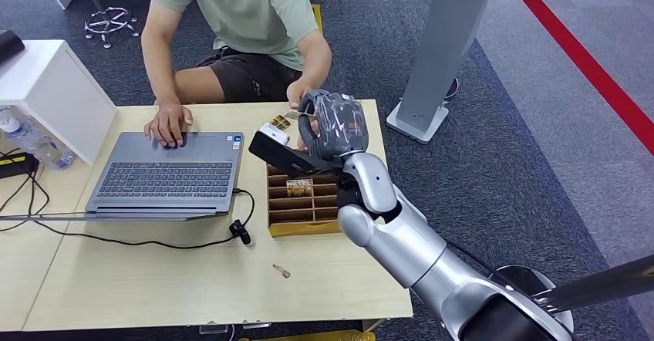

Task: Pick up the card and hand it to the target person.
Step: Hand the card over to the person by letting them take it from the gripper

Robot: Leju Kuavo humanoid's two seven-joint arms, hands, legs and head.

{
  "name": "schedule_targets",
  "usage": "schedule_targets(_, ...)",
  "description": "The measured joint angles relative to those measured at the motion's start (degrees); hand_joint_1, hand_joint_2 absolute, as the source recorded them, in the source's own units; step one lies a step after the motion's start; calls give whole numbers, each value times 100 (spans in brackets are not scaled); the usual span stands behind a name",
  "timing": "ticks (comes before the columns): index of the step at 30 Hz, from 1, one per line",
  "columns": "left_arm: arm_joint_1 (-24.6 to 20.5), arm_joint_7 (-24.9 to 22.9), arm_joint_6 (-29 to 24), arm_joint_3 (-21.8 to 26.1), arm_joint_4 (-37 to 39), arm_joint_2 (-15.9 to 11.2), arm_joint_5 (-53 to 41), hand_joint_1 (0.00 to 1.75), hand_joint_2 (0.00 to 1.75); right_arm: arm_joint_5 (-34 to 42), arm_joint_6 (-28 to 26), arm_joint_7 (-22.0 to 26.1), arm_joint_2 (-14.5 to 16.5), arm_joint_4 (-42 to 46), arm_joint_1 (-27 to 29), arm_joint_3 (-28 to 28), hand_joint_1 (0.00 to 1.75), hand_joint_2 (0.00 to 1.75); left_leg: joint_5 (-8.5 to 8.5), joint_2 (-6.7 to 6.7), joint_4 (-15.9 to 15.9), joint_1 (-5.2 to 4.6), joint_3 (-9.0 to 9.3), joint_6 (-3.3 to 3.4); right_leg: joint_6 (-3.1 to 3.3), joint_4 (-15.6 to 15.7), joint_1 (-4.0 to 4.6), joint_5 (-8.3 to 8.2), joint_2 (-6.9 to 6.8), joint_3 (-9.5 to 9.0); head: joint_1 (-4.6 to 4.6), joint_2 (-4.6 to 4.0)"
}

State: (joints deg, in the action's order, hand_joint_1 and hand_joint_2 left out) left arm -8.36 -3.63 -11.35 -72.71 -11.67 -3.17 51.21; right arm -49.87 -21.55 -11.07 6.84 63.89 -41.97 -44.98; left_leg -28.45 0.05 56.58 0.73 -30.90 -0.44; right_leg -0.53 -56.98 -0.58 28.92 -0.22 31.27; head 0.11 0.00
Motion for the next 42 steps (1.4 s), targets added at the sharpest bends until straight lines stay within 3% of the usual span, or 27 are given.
schedule_targets(10, -55, -7, 4, -8, 0, -2, -8, 0, 175, -140, -320, 95, 476, -1537, -623, -22, 143, 175, 0, -1, 0, 0, -1, 0, 0, 0, 0, 0, 0, 2, 5, 0)
schedule_targets(14, -41, -5, 54, -9, 0, -2, 2, 0, 175, -178, -372, 95, 619, -1947, -721, -29, 0, 175, 0, -1, 0, 0, -1, 0, 0, 0, 0, 0, 0, 1, 4, 0)
schedule_targets(22, -10, 63, 139, -52, 0, -10, 22, 0, 175, -76, -485, 170, 749, -2355, -751, -57, 0, 175, 0, -1, 0, 0, 0, 0, 0, 1, 0, 0, 0, 2, 4, 0)
schedule_targets(30, 53, 105, -24, -54, 0, -11, 138, 0, 175, 760, -615, 472, 700, -2226, -651, -9, 0, 175, 0, 0, 1, 0, 1, 0, 0, 2, 0, 0, 1, 6, 3, 0)
schedule_targets(34, 99, 75, -84, -50, 0, -11, 217, 0, 175, 1751, -606, 769, 520, -1755, -376, 132, 0, 175, 0, 1, 3, 0, 4, 0, 0, 4, 0, 0, 1, 6, 2, 0)
schedule_targets(39, 148, -17, -116, -36, 0, -11, 293, 0, 175, 3857, -222, 1388, 145, -765, 390, 385, 0, 175, -2, 1, 4, 0, 4, 1, 0, 7, 0, 0, 1, 6, 4, 0)
schedule_targets(42, 166, -21, -115, -27, 0, -11, 305, 0, 175, 4436, -67, 1555, -86, -199, 914, 500, 0, 175, -3, 0, 4, 0, 4, 0, 0, 8, 0, 1, 0, 5, 5, 0)
